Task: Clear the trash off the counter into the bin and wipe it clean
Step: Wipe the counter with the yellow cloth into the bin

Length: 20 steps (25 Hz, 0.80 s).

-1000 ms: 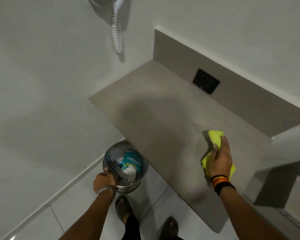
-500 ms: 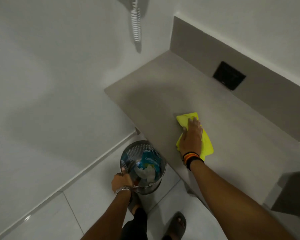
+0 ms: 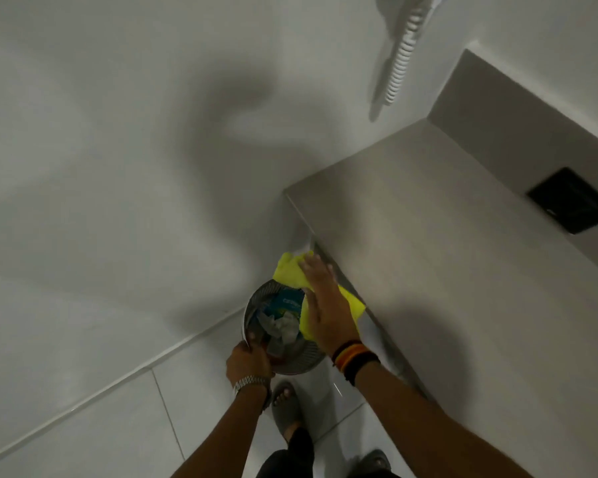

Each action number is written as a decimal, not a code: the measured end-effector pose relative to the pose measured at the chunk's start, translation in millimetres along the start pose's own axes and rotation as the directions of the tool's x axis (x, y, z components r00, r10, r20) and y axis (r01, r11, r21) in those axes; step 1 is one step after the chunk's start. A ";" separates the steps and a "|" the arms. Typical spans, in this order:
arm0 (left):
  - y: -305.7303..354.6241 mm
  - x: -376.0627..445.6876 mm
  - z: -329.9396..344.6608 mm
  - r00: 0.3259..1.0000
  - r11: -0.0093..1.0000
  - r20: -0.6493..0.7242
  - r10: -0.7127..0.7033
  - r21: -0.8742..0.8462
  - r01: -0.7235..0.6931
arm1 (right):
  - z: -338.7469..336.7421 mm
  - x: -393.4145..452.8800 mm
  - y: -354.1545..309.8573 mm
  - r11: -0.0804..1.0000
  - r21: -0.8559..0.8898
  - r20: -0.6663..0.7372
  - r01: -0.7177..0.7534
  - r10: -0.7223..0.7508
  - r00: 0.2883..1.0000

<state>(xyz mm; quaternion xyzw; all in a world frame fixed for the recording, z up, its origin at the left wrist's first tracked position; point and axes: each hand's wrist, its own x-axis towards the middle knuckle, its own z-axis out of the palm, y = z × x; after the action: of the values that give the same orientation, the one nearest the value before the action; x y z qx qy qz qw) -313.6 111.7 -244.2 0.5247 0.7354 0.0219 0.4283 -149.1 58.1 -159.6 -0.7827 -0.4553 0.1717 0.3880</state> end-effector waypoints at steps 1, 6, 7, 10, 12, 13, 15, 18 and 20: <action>2.9 0.7 -10.0 1.000 1.000 -0.011 -0.009 0.016 0.009 | 7.7 -1.7 -6.5 1.000 0.018 -0.014 -0.012 0.012 1.000; -0.8 0.1 -29.2 0.999 0.996 -0.051 0.008 0.090 -0.003 | 27.4 -12.3 -4.5 1.000 0.020 0.136 0.019 -0.022 0.990; -10.9 1.9 -25.7 0.998 0.997 -0.065 0.009 0.077 -0.004 | 27.4 -19.4 -3.3 1.000 0.030 0.175 -0.008 0.003 0.985; -38.9 5.7 -7.3 0.996 0.999 -0.080 -0.036 0.037 0.039 | 29.1 -38.2 5.0 0.998 0.064 0.196 -0.015 0.002 0.981; -61.4 9.7 20.0 0.995 0.998 -0.074 -0.062 0.022 0.064 | 32.1 -51.1 15.6 0.987 0.120 0.184 -0.106 0.083 0.979; -63.3 1.9 29.2 0.994 0.995 -0.060 -0.097 0.020 0.098 | 36.4 -58.4 25.1 0.976 0.133 0.189 -0.170 0.143 0.971; -62.3 -11.7 50.2 0.988 0.989 -0.039 -0.150 0.002 0.150 | 47.7 -67.5 53.9 0.934 0.153 0.236 -0.324 0.284 0.929; -83.3 1.1 101.0 0.983 0.982 -0.023 -0.184 0.040 0.185 | 78.7 -93.4 120.5 0.888 0.121 0.283 -0.443 0.397 0.873; -114.3 22.8 140.3 0.974 0.974 0.019 -0.226 0.018 0.226 | 105.8 -114.4 166.9 0.874 0.085 0.287 -0.478 0.438 0.852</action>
<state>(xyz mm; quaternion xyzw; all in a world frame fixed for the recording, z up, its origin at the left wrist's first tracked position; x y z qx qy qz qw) -309.9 20.0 -401.8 0.4412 0.7859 -0.0379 0.4315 -178.4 -38.4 -364.5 -0.8072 -0.2872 0.3946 0.3319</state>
